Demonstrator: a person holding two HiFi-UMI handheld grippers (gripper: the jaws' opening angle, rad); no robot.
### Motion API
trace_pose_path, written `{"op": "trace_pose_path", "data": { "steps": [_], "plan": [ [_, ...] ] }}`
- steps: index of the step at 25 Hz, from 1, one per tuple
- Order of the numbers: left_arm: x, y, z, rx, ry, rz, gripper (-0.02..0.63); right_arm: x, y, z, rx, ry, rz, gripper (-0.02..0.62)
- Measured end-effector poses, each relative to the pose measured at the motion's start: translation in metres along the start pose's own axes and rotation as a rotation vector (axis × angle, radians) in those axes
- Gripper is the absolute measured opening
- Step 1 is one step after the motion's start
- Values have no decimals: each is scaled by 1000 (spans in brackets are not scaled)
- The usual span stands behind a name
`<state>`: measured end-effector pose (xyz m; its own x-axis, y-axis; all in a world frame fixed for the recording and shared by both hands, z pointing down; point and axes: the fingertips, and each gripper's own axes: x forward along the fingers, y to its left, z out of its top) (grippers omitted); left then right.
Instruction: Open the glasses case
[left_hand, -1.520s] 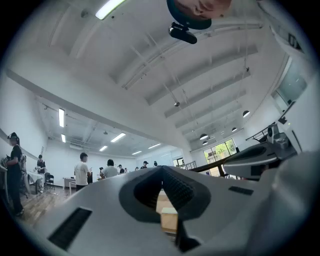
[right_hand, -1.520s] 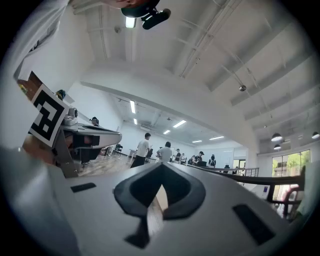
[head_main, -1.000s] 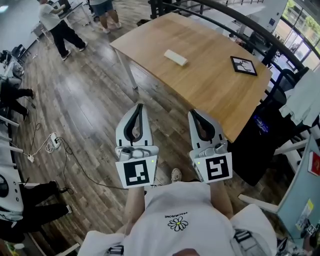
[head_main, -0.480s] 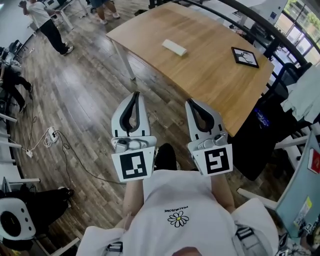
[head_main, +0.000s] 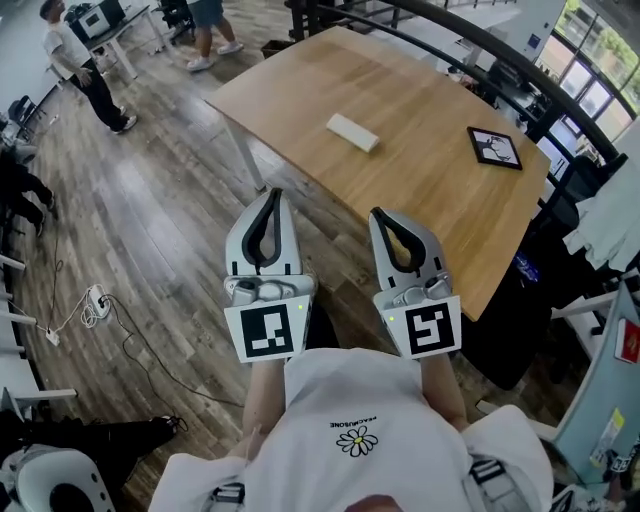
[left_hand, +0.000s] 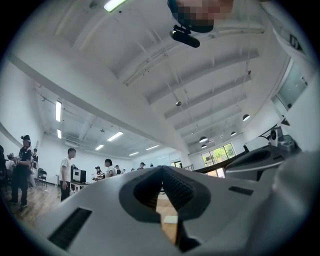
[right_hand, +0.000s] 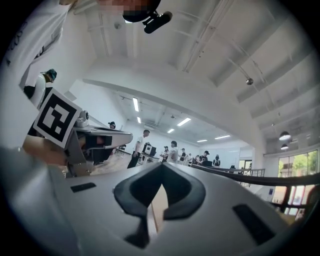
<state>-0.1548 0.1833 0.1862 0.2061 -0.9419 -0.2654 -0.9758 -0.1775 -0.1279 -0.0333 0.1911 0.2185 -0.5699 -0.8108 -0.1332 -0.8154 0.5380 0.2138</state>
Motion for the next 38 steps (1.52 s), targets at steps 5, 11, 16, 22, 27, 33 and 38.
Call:
{"op": "trace_pose_path", "data": {
  "steps": [5,11,16,22,27,33,38],
  "plan": [
    [64,39,-35,-19,5,-21,17,71,-22,-23,-19,24,-55,6],
    [159,87,-56,-39,-4,-71,17,171,-56,-30,-5,39,-112,6],
    [233,126,-75,-45,10,-119,17,244,-80,-36,-20,66,-153,6],
    [282,153,-100,-56,42,-144,17,286,-102,-47,5,111,-217,6],
    [304,151,-116,-52,66,-150,17,307,-118,-65,36,130,-215,6],
    [315,151,-117,-48,74,-113,17,321,-124,-65,36,112,-171,6],
    [326,149,-115,-44,51,-116,17,320,-135,-64,36,101,-190,6]
  ]
}}
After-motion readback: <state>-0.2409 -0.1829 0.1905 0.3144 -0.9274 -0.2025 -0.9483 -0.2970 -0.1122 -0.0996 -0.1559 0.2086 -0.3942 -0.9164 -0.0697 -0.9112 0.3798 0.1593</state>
